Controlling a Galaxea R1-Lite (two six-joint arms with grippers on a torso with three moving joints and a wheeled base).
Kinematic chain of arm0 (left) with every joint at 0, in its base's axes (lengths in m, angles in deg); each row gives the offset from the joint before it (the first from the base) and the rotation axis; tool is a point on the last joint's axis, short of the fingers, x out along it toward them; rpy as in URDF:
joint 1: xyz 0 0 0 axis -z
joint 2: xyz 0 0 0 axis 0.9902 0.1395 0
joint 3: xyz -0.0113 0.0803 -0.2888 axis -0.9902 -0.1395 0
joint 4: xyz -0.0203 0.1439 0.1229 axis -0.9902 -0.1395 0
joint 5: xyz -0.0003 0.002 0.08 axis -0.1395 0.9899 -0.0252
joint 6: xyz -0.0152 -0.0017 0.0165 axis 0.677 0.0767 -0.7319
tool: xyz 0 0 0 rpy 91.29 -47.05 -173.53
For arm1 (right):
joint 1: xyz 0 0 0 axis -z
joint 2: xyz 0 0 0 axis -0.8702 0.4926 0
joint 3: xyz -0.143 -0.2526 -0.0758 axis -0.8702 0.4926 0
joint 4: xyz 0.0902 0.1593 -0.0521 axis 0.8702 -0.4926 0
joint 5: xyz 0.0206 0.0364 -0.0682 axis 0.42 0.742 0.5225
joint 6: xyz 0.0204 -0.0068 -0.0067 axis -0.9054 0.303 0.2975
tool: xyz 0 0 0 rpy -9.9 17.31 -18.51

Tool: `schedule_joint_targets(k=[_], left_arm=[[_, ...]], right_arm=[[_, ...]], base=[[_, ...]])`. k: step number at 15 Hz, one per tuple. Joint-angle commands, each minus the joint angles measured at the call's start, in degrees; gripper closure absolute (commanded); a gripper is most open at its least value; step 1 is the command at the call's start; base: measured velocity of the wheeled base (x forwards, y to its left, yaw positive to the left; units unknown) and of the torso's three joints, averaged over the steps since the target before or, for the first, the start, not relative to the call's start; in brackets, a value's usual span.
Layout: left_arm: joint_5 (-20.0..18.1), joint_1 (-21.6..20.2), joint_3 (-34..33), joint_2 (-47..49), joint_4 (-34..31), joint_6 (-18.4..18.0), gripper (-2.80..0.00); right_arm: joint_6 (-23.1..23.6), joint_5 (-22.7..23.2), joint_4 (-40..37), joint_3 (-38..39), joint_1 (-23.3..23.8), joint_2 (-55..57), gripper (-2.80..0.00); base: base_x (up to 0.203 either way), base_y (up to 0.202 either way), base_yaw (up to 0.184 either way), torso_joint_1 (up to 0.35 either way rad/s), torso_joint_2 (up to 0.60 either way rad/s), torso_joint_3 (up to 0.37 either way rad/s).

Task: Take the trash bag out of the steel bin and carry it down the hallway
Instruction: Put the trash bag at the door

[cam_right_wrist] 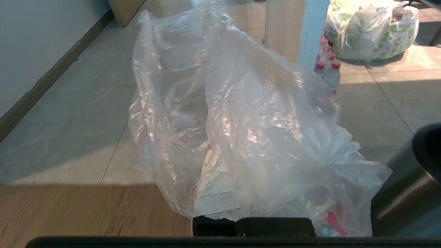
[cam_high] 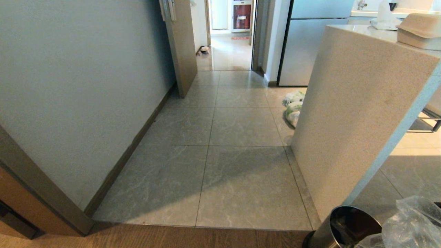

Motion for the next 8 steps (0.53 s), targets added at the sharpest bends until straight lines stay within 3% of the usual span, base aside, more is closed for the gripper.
schedule_joint_targets(k=[1,8], left_arm=[[-0.02,0.0,0.0,-0.08,0.03,0.02,0.0],[0.02,0.0,0.0,0.0,0.03,-0.07,0.0]], right_arm=[[-0.03,0.0,0.0,0.09,0.02,0.05,0.0],[-0.1,0.0,0.0,0.09,0.02,-0.01,0.0]], base=[[0.187,0.0,-0.002,0.0,0.0,0.002],[0.186,0.0,0.001,0.004,0.0,0.002]])
